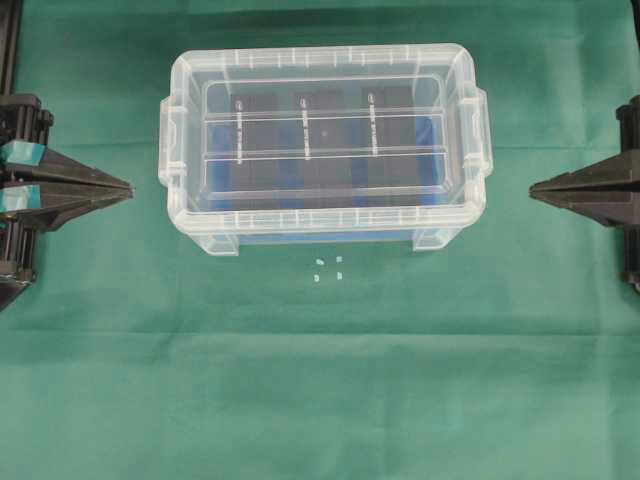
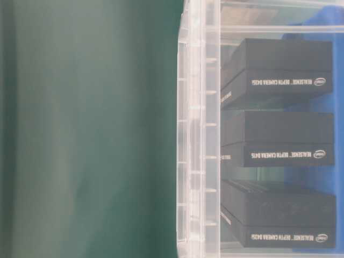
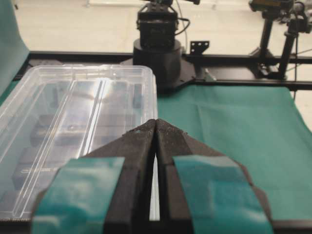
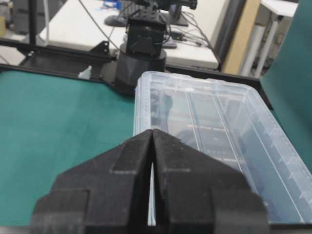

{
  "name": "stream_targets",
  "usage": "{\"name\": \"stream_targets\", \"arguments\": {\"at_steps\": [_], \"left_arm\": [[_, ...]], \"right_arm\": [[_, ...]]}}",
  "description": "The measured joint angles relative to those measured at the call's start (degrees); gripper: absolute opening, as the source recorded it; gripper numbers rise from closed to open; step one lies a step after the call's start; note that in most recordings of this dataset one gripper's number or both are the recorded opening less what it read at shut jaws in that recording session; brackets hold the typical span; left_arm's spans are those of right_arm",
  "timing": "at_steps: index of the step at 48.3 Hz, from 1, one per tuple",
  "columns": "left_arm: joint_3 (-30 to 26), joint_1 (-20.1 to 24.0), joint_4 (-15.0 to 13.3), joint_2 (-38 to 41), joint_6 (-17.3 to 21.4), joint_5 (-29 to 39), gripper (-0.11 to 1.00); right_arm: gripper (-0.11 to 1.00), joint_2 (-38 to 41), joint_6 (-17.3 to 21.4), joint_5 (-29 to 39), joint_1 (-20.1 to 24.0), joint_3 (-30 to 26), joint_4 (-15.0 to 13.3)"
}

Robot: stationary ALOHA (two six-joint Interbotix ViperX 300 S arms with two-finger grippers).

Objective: Clamp the lid of the box with both arms, then lift and open it.
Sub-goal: 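Raise both grippers and rotate them toward the lid's side edges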

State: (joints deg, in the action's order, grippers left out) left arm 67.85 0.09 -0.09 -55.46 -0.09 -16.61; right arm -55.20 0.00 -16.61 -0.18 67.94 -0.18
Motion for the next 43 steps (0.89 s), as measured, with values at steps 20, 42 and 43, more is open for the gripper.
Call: {"name": "stream_targets", "arguments": {"at_steps": [20,42,43], "left_arm": [[0.0,0.1,0.1,-0.6,0.8,2.6,0.01],[-1.0,9.6,0.1,-3.3,0.5,11.9,0.01],[-1.2,9.7,0.1,-3.3,0.2,12.9,0.01]], "right_arm": [[0.0,0.1,-0.2,3.7,-1.4,-1.8,-0.1],[0.0,1.8,0.2,14.7,-13.3,-6.0,-0.1],[0.0,2.0,0.3,15.6,-13.6,-6.2,-0.1]]}}
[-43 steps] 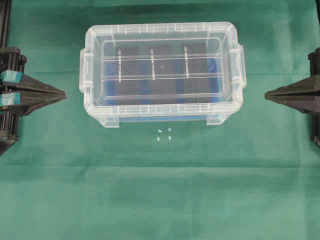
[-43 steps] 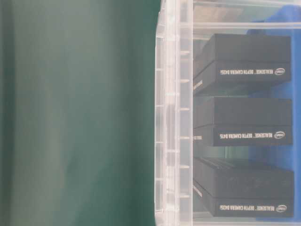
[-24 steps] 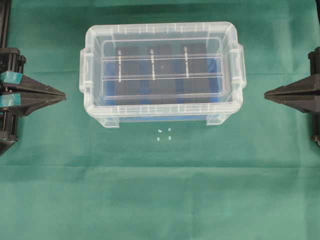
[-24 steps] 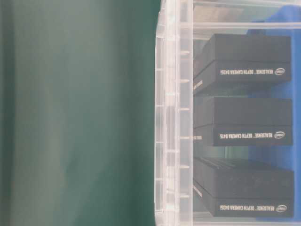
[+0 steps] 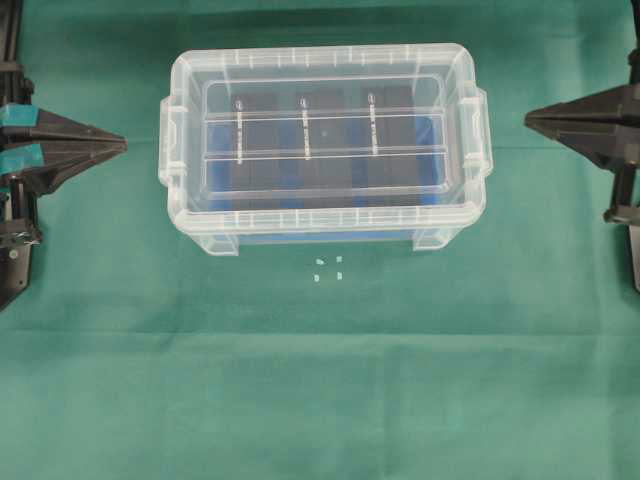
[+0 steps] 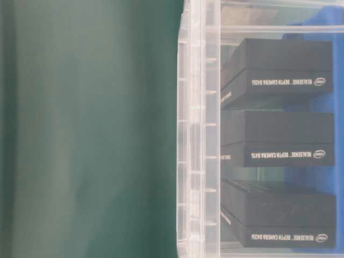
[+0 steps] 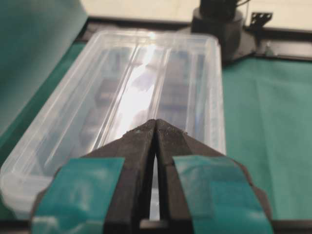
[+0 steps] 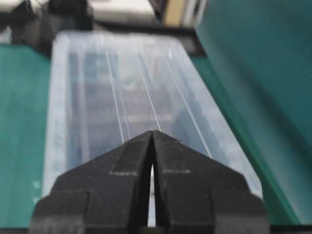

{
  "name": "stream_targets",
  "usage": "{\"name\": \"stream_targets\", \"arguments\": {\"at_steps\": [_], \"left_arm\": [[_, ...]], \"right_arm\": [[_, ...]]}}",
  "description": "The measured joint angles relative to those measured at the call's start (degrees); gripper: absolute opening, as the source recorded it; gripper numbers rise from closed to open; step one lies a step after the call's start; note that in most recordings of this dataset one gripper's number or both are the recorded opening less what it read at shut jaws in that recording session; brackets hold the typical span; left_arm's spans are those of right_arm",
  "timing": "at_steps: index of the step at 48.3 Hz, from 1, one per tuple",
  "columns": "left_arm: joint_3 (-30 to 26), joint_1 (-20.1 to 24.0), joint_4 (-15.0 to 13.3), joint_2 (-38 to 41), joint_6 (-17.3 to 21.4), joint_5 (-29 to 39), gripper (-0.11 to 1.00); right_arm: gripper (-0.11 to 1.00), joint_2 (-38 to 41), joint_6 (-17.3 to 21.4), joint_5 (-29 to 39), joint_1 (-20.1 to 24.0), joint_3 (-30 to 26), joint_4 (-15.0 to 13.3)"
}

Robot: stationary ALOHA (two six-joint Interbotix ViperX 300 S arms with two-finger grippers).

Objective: Clamp the lid of the box with both arms, then lift and open it.
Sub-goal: 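Raise both grippers and rotate them toward the lid's side edges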

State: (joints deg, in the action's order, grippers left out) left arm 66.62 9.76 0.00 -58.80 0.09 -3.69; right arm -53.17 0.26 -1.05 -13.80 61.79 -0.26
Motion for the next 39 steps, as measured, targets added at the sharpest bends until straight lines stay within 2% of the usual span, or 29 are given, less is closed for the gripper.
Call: {"name": "stream_targets", "arguments": {"at_steps": [11,25,31,39], "left_arm": [[-3.9,0.6,0.1,0.1,-2.7,17.1,0.01],[-8.6,5.2,0.0,3.0,-5.5,37.5,0.01],[-10.1,6.2,0.1,5.7,-6.5,43.9,0.01],[-11.2,6.6,0.0,8.7,-7.2,48.2,0.01]], "right_arm": [[0.0,4.1,1.5,17.0,-3.0,-4.8,0.0],[0.0,13.5,2.0,36.1,-4.3,-11.4,0.0],[0.0,17.1,2.7,42.0,-4.3,-13.2,-0.1],[0.0,20.1,4.8,48.0,-4.3,-14.7,-0.6]]}}
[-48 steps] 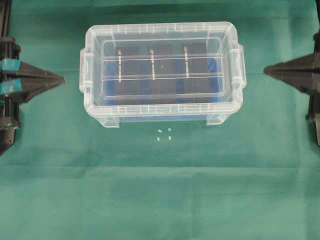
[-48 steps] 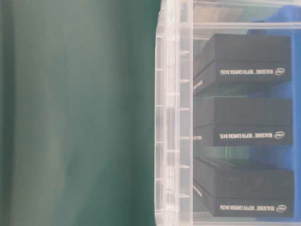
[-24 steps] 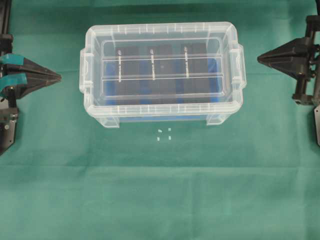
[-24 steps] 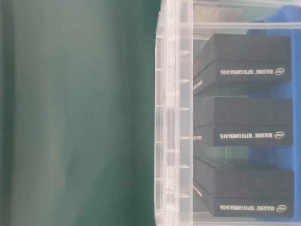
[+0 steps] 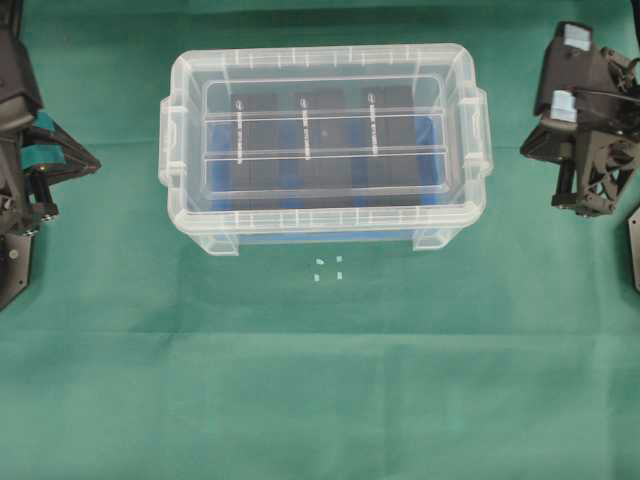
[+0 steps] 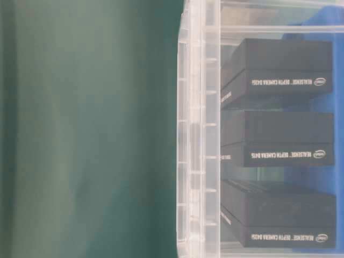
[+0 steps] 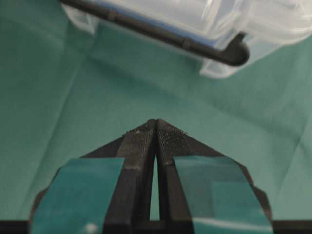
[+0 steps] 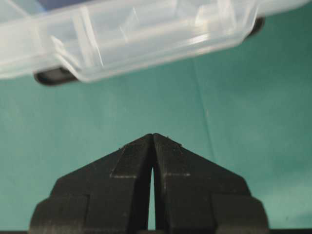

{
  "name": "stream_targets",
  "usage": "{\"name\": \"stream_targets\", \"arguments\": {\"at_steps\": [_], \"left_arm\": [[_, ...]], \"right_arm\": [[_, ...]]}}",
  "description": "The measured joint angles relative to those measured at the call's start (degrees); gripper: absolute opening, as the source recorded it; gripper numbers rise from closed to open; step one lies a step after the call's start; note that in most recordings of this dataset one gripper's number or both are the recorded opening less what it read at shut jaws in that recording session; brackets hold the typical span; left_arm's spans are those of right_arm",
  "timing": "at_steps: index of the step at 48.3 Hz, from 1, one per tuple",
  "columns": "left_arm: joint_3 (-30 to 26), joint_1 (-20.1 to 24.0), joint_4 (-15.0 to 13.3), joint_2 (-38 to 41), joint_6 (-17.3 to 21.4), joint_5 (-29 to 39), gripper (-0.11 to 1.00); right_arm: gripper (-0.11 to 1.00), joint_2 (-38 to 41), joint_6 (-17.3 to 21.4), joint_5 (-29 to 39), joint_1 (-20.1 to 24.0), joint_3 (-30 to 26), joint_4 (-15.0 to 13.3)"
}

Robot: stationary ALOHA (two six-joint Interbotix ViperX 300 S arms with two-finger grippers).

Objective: Clamp the lid of the box with both arms, then lift and open it.
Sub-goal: 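Raise both grippers and rotate them toward the lid's side edges, then move both grippers inward to clamp the lid's left and right rims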

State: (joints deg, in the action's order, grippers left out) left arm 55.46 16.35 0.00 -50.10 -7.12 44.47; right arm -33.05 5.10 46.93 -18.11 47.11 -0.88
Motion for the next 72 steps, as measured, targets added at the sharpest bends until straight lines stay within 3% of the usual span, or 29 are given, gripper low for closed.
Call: {"name": "stream_targets", "arguments": {"at_steps": [16,25,31,45,58,72], "left_arm": [[-1.4,0.8,0.3,5.1,1.0,0.9,0.01],[-3.3,0.6,0.4,10.8,7.6,4.4,0.01],[-4.7,0.5,0.4,12.7,9.0,4.8,0.01],[-5.4,0.5,0.5,13.4,10.3,5.3,0.01],[-5.9,0.5,0.5,14.5,10.2,4.7,0.01],[-11.4,0.4,0.5,22.9,10.5,3.8,0.01]], "right_arm": [[0.0,0.7,0.7,1.5,0.0,-0.3,-2.3],[0.0,1.6,-0.3,2.5,-0.1,-0.7,-5.4],[0.0,1.6,-2.5,4.0,0.0,-0.6,-7.1],[0.0,2.0,-9.1,4.9,0.1,-0.8,-7.6],[0.0,4.3,-9.2,4.6,0.1,-1.9,-7.5],[0.0,8.3,-9.7,1.9,0.1,-4.1,-7.5]]}}
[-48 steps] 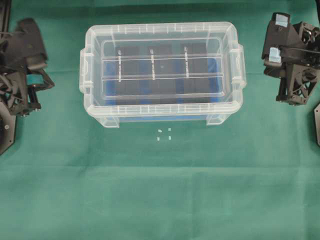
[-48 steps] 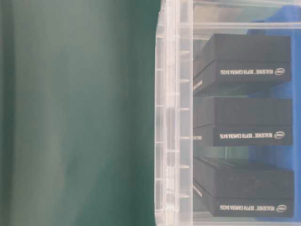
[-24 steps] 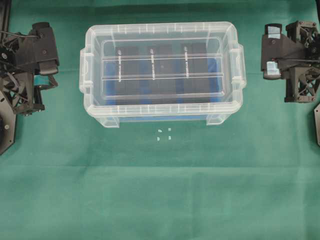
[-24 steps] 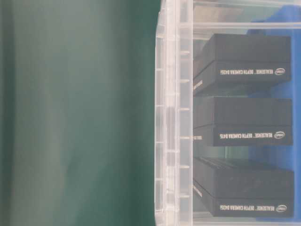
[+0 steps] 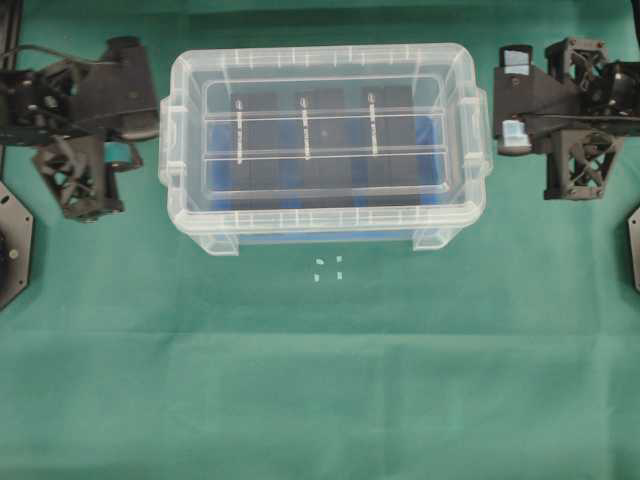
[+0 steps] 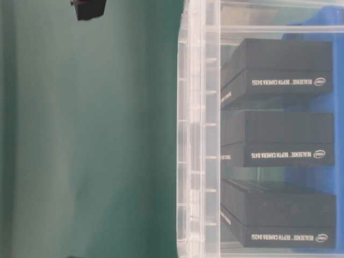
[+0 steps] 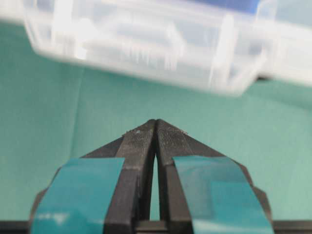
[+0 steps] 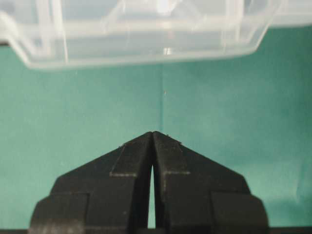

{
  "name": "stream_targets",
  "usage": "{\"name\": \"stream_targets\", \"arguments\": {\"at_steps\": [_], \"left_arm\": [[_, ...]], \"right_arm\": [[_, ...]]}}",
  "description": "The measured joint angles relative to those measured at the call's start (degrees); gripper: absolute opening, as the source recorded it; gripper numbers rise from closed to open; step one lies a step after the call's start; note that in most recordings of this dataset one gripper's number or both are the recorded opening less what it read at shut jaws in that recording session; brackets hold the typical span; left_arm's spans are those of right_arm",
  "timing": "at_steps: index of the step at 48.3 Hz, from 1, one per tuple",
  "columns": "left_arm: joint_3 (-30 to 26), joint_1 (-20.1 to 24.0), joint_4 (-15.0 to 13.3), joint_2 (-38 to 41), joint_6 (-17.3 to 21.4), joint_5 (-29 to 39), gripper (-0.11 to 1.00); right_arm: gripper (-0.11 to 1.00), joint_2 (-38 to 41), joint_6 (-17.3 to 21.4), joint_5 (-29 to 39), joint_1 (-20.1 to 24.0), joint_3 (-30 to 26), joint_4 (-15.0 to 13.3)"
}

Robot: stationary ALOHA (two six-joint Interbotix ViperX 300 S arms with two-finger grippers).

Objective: Clamp the lid of the box with both arms, then lift and open it.
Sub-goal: 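Move both grippers inward to clamp the lid's left and right rims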

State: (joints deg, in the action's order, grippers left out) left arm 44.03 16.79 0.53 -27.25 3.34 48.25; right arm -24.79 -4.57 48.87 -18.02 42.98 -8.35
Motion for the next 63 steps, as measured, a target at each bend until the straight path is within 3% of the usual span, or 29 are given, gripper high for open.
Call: {"name": "stream_targets", "arguments": {"at_steps": [15,26,38,63], "left_arm": [[-4.5,0.1,0.2,5.5,6.0,0.3,0.01],[-6.3,0.1,0.3,7.7,7.9,0.6,0.01],[-6.3,0.1,0.3,7.6,8.1,0.8,0.01],[-6.1,0.4,0.3,7.1,8.0,1.6,0.01]], "right_arm": [[0.0,3.9,-0.2,-2.8,0.1,-2.7,-0.1],[0.0,5.5,-1.8,-3.3,-0.1,-4.0,-0.1],[0.0,7.1,-4.2,-3.4,-0.4,-5.2,-0.4],[0.0,8.1,-4.2,-3.3,-0.5,-6.6,-0.4]]}}
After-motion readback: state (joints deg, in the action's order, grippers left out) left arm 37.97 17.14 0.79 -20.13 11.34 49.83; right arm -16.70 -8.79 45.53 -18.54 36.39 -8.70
